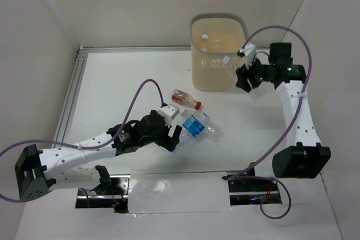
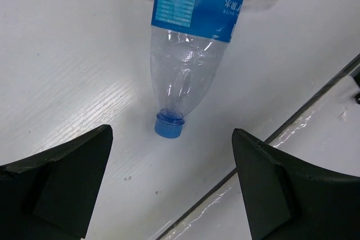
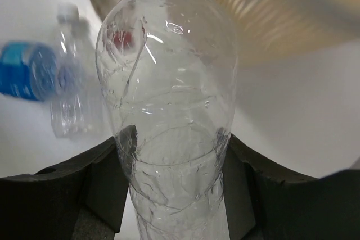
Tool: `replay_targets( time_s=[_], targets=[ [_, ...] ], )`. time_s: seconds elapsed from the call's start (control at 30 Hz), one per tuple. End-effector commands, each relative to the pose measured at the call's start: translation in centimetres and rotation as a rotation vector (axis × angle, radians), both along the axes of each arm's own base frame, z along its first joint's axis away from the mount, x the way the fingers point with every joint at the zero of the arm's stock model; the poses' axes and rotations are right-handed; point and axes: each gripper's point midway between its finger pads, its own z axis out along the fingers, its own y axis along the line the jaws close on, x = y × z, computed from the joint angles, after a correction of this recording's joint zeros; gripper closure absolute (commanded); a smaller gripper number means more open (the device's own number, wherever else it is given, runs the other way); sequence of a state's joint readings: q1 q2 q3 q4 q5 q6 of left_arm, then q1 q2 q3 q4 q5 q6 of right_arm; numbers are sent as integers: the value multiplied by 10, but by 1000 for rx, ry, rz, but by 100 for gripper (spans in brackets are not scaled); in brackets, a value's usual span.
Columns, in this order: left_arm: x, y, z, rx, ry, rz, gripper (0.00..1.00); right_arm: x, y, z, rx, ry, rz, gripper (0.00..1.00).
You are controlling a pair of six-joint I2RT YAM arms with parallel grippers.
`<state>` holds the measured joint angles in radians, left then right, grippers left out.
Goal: Put the plastic bottles in the bin
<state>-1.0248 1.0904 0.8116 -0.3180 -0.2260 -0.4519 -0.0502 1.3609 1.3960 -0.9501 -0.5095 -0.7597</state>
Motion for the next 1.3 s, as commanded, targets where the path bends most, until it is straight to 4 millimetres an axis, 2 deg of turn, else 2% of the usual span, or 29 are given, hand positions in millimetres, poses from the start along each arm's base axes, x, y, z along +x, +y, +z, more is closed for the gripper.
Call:
replay_targets(
  time_s=[0.0, 0.03, 0.13, 0.17, 0.2, 0.23, 0.27, 0.3, 0.37, 0.4, 0.47, 0.5, 0.53, 0.57, 0.6, 0.67, 0.7, 0.77, 0.83, 0.87, 0.9, 1.0, 1.03, 1.07, 1.1, 1.17, 1.2, 1.23, 1.27],
  targets=[
    [6, -12, -1, 23, -36, -9, 0, -7, 36, 83, 156, -114, 133, 54],
    [3, -16, -11, 58, -28, -33, 0, -4, 39, 96, 178, -136, 138, 54],
    [6, -26, -7, 41, -52, -43, 0, 18, 45, 149, 245, -271, 110, 54],
    [3, -31, -10, 39, -47, -59, 0, 27, 44, 160, 272, -304, 94, 54],
    [2, -30, -14, 41, -46, -60, 0, 43, 44, 182, 312, -377, 60, 53],
    [1, -31, -21, 46, -35, -68, 0, 49, 45, 194, 337, -419, 50, 53],
    [1, -35, -17, 25, -40, -76, 0, 62, 45, 220, 349, -532, 43, 53],
    [0, -33, -26, 44, -29, -77, 0, 70, 56, 222, 369, -545, 48, 53],
    [-2, -38, -26, 35, -26, -80, 0, 81, 68, 235, 386, -596, 36, 51],
    [0, -38, -25, 24, -29, -67, 0, 97, 70, 229, 382, -593, 3, 51],
    [-3, -40, -32, 44, -18, -76, 0, 109, 85, 237, 393, -626, 14, 50],
    [-2, -42, -31, 35, -23, -76, 0, 127, 83, 227, 383, -617, -10, 50],
    [-3, -43, -35, 50, -24, -77, 0, 134, 88, 221, 389, -599, -16, 50],
    [-3, -43, -41, 67, -15, -78, 0, 141, 87, 224, 387, -616, -24, 50],
    [-5, -44, -44, 78, -16, -81, 0, 156, 87, 212, 387, -595, -45, 50],
    [-6, -45, -48, 99, -17, -79, 0, 166, 86, 210, 384, -595, -54, 48],
    [-4, -44, -52, 114, -17, -72, 0, 176, 86, 199, 377, -576, -66, 44],
    [-4, -46, -55, 117, -21, -58, 0, 184, 83, 185, 352, -554, -79, 28],
    [-1, -47, -56, 116, -24, -43, 0, 191, 78, 178, 336, -549, -115, 3],
    [1, -48, -60, 121, -28, -36, 0, 194, 74, 170, 329, -528, -127, 0],
    [1, -48, -65, 135, -21, -37, 0, 197, 71, 170, 335, -528, -119, 0],
    [8, -54, -60, 124, -42, -20, 0, 195, 54, 186, 377, -527, -152, 0],
    [10, -58, -60, 118, -45, -20, 0, 190, 46, 196, 393, -535, -160, 0],
    [11, -57, -63, 135, -52, -20, 0, 184, 39, 215, 417, -556, -180, 0],
    [15, -61, -60, 126, -63, -12, 0, 181, 34, 220, 430, -552, -187, 0],
    [23, -63, -65, 161, -82, 7, 0, 168, 10, 230, 464, -522, -234, 1],
    [25, -64, -67, 171, -85, 14, 0, 162, -1, 230, 479, -505, -249, 3],
    [28, -68, -66, 167, -93, 21, 0, 148, -5, 227, 508, -455, -225, 5],
    [31, -69, -75, 197, -93, 21, 0, 143, -30, 213, 511, -414, -264, 7]
  ],
)
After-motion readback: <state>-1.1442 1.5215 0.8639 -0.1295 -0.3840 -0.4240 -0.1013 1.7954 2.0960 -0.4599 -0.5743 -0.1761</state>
